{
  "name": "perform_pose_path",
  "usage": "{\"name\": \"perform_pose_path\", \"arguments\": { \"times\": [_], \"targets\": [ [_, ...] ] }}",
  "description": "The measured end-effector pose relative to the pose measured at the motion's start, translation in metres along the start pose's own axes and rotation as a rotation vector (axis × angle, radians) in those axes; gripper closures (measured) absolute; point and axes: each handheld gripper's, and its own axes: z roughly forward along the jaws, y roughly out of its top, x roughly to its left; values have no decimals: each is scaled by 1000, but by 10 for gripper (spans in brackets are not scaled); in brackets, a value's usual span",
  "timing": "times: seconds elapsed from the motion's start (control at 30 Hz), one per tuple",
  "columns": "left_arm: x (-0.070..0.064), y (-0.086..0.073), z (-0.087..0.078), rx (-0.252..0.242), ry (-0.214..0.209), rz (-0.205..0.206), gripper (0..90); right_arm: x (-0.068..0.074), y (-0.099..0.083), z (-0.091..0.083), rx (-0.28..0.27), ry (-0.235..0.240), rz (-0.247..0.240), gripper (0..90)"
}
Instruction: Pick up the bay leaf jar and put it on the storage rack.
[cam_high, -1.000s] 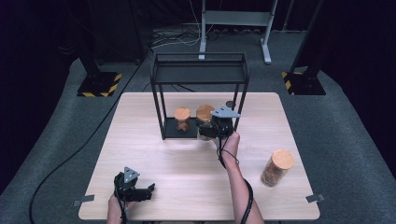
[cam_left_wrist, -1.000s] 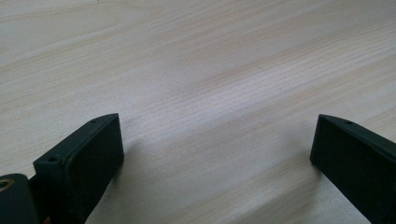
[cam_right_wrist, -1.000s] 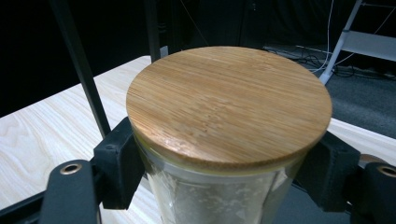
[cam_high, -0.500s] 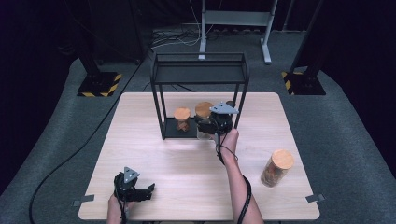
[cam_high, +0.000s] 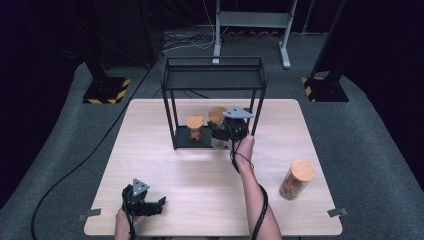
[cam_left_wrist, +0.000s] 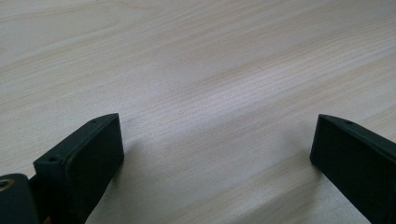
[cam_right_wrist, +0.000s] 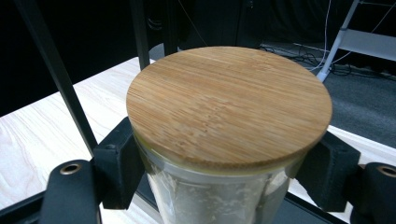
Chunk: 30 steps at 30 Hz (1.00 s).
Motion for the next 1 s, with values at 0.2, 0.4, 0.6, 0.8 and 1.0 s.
{"name": "perform_pose_path", "arguments": {
  "times": [0.2, 0.4, 0.6, 0.8, 1.0],
  "targets": [
    [0, 0, 0, 1, -2, 2, 21, -1, 0, 6, 5, -2, -1, 247],
    [0, 0, 0, 0, -2, 1, 21, -2, 2, 14, 12, -2, 10, 247],
    [0, 0, 0, 0, -3, 2, 21, -3, 5, 20, 13, -6, 3, 247],
    [0, 0, 0, 1, -4, 2, 21, -3, 7, 25, 15, -9, 8, 247],
    [0, 0, 0, 1, -4, 3, 21, -6, 7, 30, 24, -13, 12, 247]
  ]
}}
